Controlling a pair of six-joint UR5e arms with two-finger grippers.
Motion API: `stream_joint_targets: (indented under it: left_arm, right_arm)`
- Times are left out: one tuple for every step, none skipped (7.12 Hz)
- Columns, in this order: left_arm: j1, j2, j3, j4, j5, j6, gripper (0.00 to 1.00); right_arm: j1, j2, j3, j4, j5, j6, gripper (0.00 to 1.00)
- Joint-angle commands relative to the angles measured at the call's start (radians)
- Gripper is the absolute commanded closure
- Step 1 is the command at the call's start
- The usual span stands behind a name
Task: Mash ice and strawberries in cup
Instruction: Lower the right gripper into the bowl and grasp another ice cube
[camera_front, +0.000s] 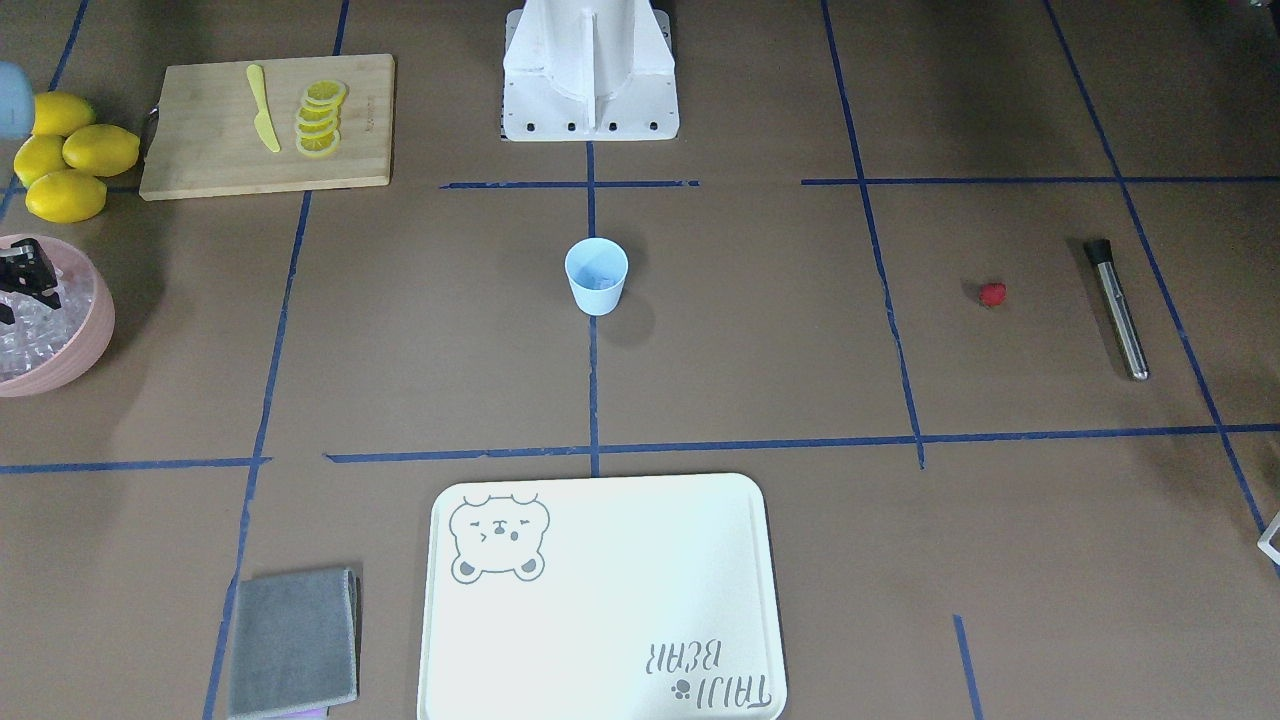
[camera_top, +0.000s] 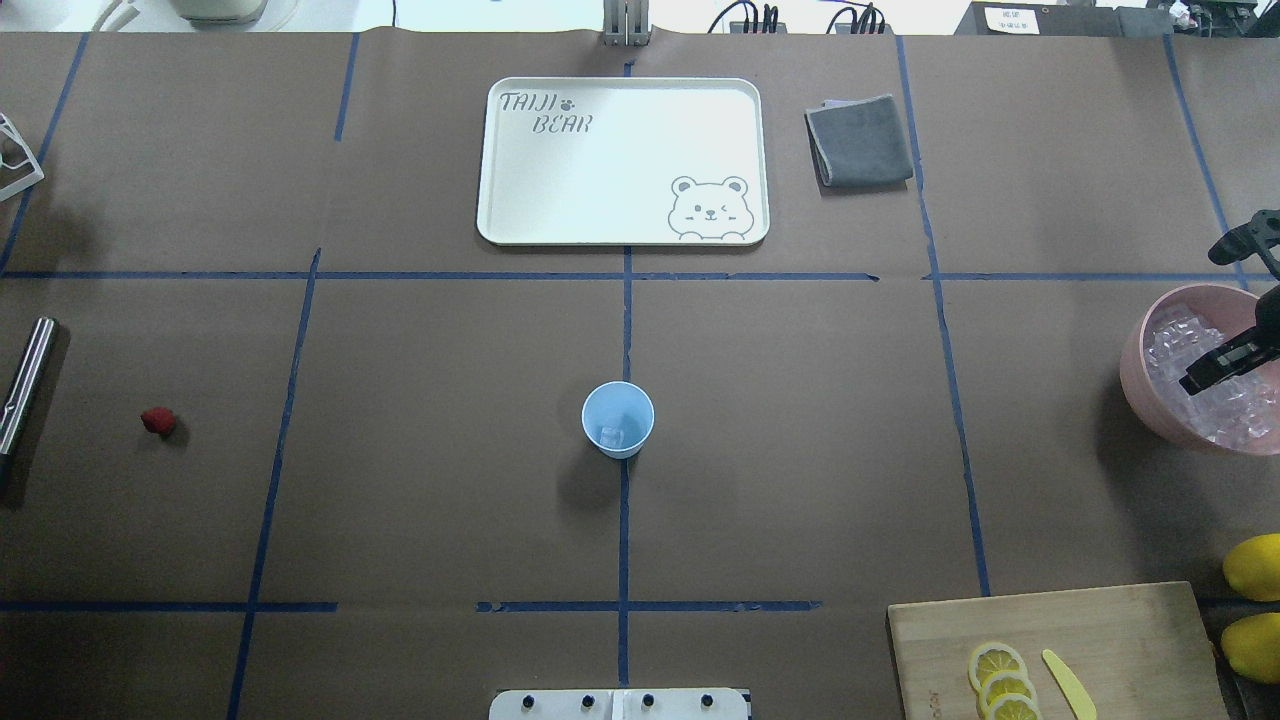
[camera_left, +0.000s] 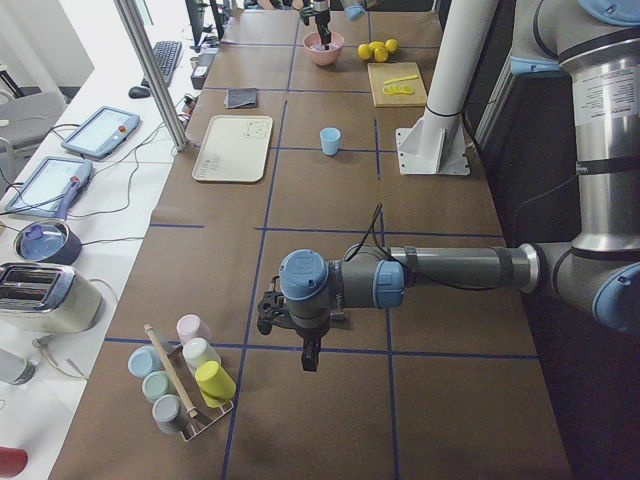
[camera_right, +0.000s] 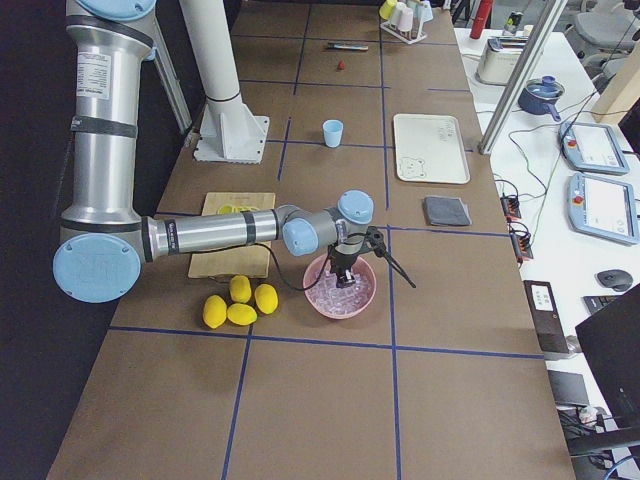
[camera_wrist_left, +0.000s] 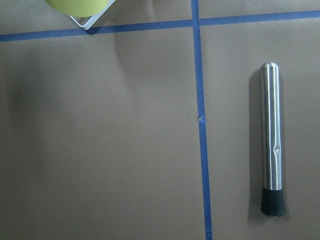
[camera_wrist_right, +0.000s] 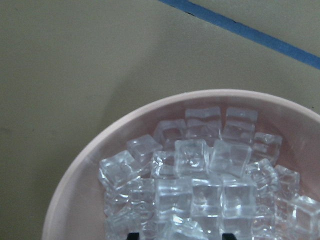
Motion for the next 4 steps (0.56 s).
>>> stream_joint_targets:
  left_arm:
    - [0.001, 0.000, -0.001, 0.000, 0.000, 0.000, 0.00]
    - [0.000, 0.000, -0.001, 0.000, 0.000, 0.000, 0.00]
    - [0.001, 0.000, -0.001, 0.000, 0.000, 0.000, 0.00]
    - [0.001, -0.002, -0.001, 0.000, 0.000, 0.000, 0.00]
  right_arm:
    - [0.001, 0.007, -0.001, -0.006, 0.005, -0.004, 0.97]
    - [0.001, 0.009, 0.003, -0.008, 0.007, -0.005, 0.98]
    - [0.004, 0.015, 0.021, -0.015, 0.008, -0.004, 0.99]
    - [0.027, 0.017, 0.061, -0.044, 0.008, -0.002, 0.99]
